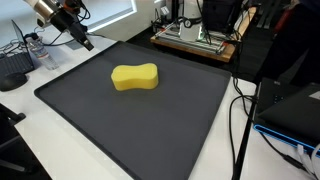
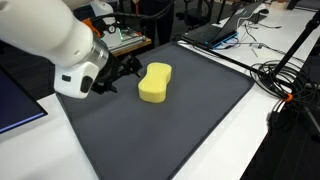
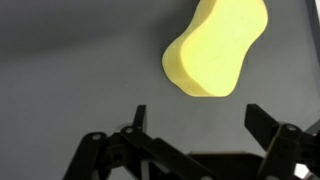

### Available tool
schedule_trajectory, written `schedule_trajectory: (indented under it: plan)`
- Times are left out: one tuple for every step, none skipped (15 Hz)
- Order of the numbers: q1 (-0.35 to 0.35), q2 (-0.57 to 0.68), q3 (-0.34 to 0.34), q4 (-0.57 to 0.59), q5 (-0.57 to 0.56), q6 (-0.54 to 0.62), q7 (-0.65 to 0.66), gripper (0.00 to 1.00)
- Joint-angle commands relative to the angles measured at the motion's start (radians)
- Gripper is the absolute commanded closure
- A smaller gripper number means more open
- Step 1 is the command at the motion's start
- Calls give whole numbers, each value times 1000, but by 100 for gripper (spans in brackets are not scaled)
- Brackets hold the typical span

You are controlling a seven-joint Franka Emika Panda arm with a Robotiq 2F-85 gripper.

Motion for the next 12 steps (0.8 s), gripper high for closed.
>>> schedule_trajectory:
  plan:
    - [-73, -153, 1, -243, 122, 98, -18, 0]
    - [-87, -180, -1, -287, 144, 116, -28, 0]
    - [-95, -209, -5, -331, 160, 138, -33, 0]
    - [-101, -239, -8, -376, 171, 161, -39, 0]
    - [-104, -270, -9, -423, 175, 183, -49, 0]
    - [-66, -300, -59, -462, 199, 191, -67, 0]
    - [-54, -333, -69, -508, 192, 202, -80, 0]
    - [-27, -366, -83, -554, 158, 215, -110, 0]
    - [-1, -396, -98, -600, 144, 240, -119, 0]
    - [24, -429, -111, -650, 138, 252, -125, 0]
    - [48, -460, -125, -699, 139, 264, -127, 0]
    - [69, -491, -139, -748, 151, 275, -136, 0]
